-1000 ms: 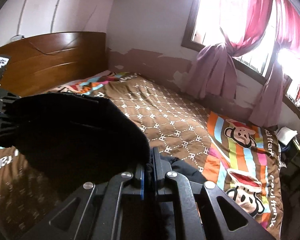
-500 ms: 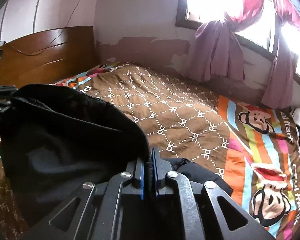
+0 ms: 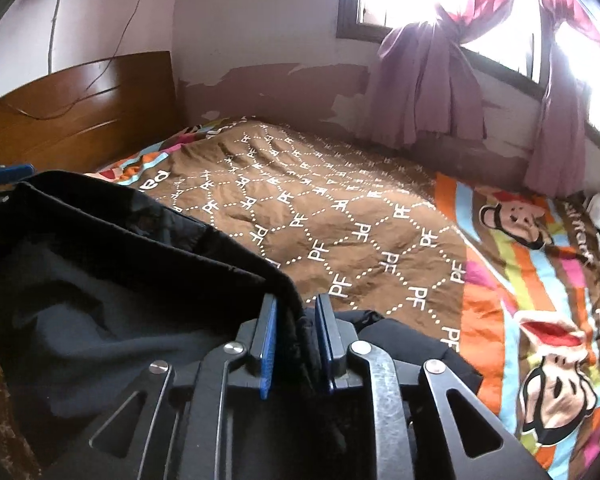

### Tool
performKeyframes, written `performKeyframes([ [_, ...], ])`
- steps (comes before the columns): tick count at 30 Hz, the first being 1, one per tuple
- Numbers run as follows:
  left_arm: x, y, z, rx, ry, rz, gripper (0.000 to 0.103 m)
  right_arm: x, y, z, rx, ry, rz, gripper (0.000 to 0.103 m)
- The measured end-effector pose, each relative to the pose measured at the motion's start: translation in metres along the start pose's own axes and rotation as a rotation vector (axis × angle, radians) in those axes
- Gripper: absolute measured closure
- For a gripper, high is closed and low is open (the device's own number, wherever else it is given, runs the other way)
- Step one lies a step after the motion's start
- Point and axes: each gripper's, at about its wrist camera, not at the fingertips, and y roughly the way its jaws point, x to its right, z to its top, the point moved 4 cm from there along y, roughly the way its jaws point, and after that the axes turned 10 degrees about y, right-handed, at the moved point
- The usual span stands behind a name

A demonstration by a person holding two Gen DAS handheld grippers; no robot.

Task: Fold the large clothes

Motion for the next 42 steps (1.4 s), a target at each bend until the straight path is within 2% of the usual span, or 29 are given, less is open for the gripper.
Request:
performKeyframes([
  [1,-0.003,-0.003,0.000,0.013,-0.012,0.015,0.016,0.002,0.002,-0.002,-0.005,0.008,0.001,0.084],
  [3,-0.010,-0.008,-0.001,0.040,-0.038,0.055,0.016,0.007,0.003,-0.004,-0.008,0.031,0.001,0.073],
  [5,-0.016,-0.014,-0.003,0.067,-0.067,0.072,0.016,0.011,-0.001,-0.004,0.015,0.057,-0.003,0.034],
  [6,-0.017,-0.018,-0.006,0.082,-0.080,0.083,0.016,0.014,-0.009,-0.001,0.055,0.080,-0.005,0.030],
  [9,-0.018,-0.026,-0.010,0.096,-0.091,0.100,0.016,0.017,-0.033,0.006,0.130,0.100,-0.004,0.028],
  [13,-0.003,-0.040,-0.025,0.103,-0.038,0.027,0.016,0.010,-0.067,0.002,0.173,0.090,0.009,0.011],
  [17,0.024,-0.039,-0.050,0.049,0.023,-0.088,0.016,-0.007,-0.093,-0.022,0.140,0.071,0.085,0.009],
  [21,0.054,-0.024,-0.077,-0.038,0.030,-0.213,0.016,-0.034,-0.092,-0.063,0.016,0.038,0.141,0.009],
  [22,0.063,-0.018,-0.084,-0.063,0.034,-0.247,0.016,-0.039,-0.090,-0.074,-0.007,0.025,0.140,0.009],
  [26,0.085,-0.003,-0.090,-0.093,0.055,-0.294,0.016,-0.034,-0.083,-0.101,-0.039,0.059,0.084,0.009],
  [28,0.093,0.007,-0.088,-0.099,0.068,-0.293,0.016,-0.025,-0.075,-0.109,-0.063,0.075,0.048,0.009],
  [31,0.098,0.028,-0.080,-0.133,0.080,-0.229,0.015,-0.016,-0.060,-0.112,-0.078,0.087,0.035,0.009],
  [35,0.089,0.054,-0.071,-0.184,0.001,-0.197,0.012,-0.017,-0.041,-0.100,-0.049,0.064,0.028,0.008],
  [37,0.078,0.066,-0.067,-0.202,-0.037,-0.149,0.012,-0.016,-0.030,-0.093,-0.048,0.071,0.036,0.006],
  [42,0.050,0.090,-0.058,-0.239,-0.115,-0.083,0.012,-0.017,0.005,-0.069,-0.076,0.072,0.054,0.002],
])
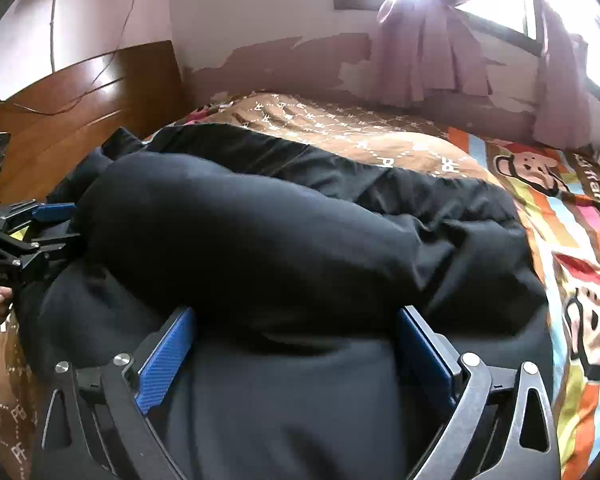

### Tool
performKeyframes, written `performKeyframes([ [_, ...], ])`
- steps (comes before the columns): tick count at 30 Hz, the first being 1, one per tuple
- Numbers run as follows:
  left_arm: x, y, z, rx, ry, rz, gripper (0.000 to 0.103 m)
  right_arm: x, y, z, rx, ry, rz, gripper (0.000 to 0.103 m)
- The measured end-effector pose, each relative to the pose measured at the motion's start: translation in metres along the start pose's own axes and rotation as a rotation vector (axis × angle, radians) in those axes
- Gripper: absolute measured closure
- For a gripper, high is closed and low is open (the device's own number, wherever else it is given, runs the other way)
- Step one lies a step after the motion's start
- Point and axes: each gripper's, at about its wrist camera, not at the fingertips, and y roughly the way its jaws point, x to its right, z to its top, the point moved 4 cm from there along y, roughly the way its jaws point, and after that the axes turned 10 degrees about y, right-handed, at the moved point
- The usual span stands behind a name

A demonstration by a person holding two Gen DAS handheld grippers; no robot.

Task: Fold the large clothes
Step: 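Press the folded jacket bundle flat with both open tools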

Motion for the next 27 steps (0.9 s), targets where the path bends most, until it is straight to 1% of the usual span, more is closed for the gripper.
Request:
performKeyframes([
  [3,-0.013,0.002,0.006,-0.001,-0.022,0.038,0.012,0.002,0.016,0.013,-0.029,0.008,0.013,0.001],
  [6,-0.030,0.003,0.005,0.001,-0.051,0.057,0.012,0.007,0.030,0.025,-0.055,0.045,0.027,0.001],
  [10,-0.050,0.010,0.004,-0.008,-0.080,0.098,0.012,0.017,0.046,0.040,-0.082,0.080,0.014,0.000],
  [12,-0.059,0.015,0.001,-0.026,-0.100,0.090,0.011,0.020,0.056,0.045,-0.108,0.085,0.012,0.000],
  [14,-0.072,0.021,-0.003,-0.040,-0.153,0.066,0.009,0.022,0.065,0.048,-0.129,0.087,0.008,0.000],
  [15,-0.078,0.023,-0.007,-0.042,-0.186,0.044,0.009,0.023,0.070,0.048,-0.143,0.089,0.014,0.000],
  [18,-0.088,0.024,-0.016,-0.033,-0.232,0.018,0.007,0.023,0.077,0.045,-0.161,0.092,0.012,0.000],
  [22,-0.089,0.022,-0.021,-0.017,-0.245,-0.001,0.005,0.020,0.081,0.041,-0.150,0.076,-0.004,0.000],
  [27,-0.088,0.022,-0.020,-0.014,-0.247,-0.004,0.004,0.017,0.083,0.037,-0.148,0.057,-0.024,0.000],
])
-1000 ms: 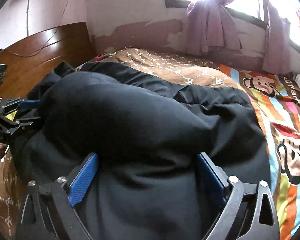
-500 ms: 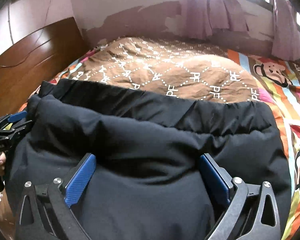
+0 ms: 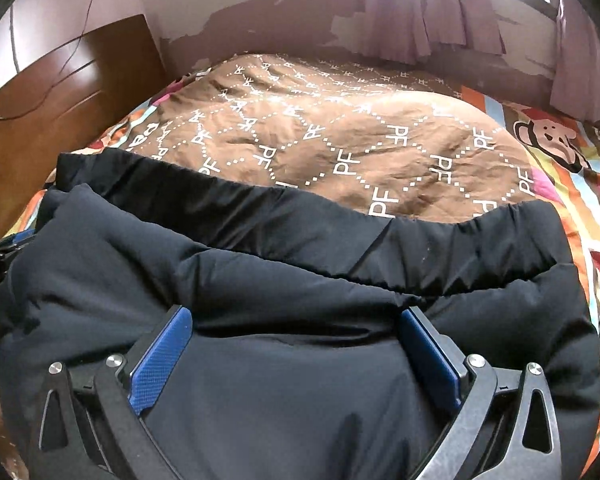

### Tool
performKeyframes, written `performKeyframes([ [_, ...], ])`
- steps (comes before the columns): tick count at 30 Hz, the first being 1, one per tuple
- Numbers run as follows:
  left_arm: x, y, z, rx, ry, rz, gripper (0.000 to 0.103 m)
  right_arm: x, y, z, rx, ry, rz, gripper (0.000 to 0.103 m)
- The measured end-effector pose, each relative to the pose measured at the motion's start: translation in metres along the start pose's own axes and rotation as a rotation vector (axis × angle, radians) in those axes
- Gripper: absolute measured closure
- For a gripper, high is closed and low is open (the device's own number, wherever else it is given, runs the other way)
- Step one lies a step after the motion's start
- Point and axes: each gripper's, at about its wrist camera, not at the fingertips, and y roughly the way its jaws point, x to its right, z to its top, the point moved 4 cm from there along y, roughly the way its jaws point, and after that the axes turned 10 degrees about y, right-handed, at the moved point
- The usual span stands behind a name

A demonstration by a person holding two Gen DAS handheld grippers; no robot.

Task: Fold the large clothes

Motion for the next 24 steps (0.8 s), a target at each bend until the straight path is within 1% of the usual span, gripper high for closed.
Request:
performKeyframes([
  [5,-0.001,0.001,-0.004,0.011,-0.005,-0.014,0.003,-0.001,0.002,-0.003,0.014,-0.012,-0.015,0.000],
  [16,0.001,0.002,-0.007,0.017,-0.007,-0.020,0.002,-0.001,0.000,-0.007,0.033,-0.020,-0.025,0.000],
  [20,0.002,-0.001,-0.010,0.050,-0.009,-0.034,0.002,-0.002,-0.005,-0.010,0.059,-0.022,-0.028,0.000],
  [22,0.003,-0.005,-0.013,0.084,-0.010,-0.044,0.002,-0.003,-0.008,-0.011,0.079,-0.022,-0.028,0.000],
  [24,0.004,-0.010,-0.013,0.097,-0.005,-0.036,0.002,-0.003,-0.011,-0.013,0.103,-0.022,-0.019,0.000],
])
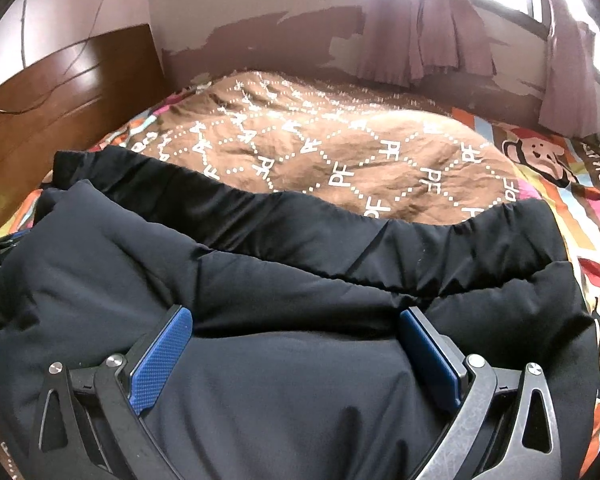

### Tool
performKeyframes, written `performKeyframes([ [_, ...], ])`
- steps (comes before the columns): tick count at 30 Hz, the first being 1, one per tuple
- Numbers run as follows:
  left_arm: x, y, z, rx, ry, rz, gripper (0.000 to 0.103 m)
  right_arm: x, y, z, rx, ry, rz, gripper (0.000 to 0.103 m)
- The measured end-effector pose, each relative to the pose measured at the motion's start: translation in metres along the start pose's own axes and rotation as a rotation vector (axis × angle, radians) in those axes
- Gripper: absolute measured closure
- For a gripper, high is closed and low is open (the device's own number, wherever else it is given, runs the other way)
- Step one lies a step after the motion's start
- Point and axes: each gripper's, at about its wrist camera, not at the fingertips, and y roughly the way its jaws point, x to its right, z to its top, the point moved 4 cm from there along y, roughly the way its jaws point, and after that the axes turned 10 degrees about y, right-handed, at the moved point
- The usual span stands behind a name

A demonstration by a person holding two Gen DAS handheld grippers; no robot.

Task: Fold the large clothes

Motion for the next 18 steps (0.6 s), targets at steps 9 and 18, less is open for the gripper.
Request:
performKeyframes([
  [9,-0.020,-0.029,-0.003,-0.007,-0.007,0.022,0.002,0.025,-0.043,-0.002,0.111,0.083,0.067,0.000],
  [18,-0.053,-0.034,-0.021,-0.092,-0.036,-0.112,0.002,0.080,-0.105,-0.026,0.087,0.048,-0.032,0.000],
])
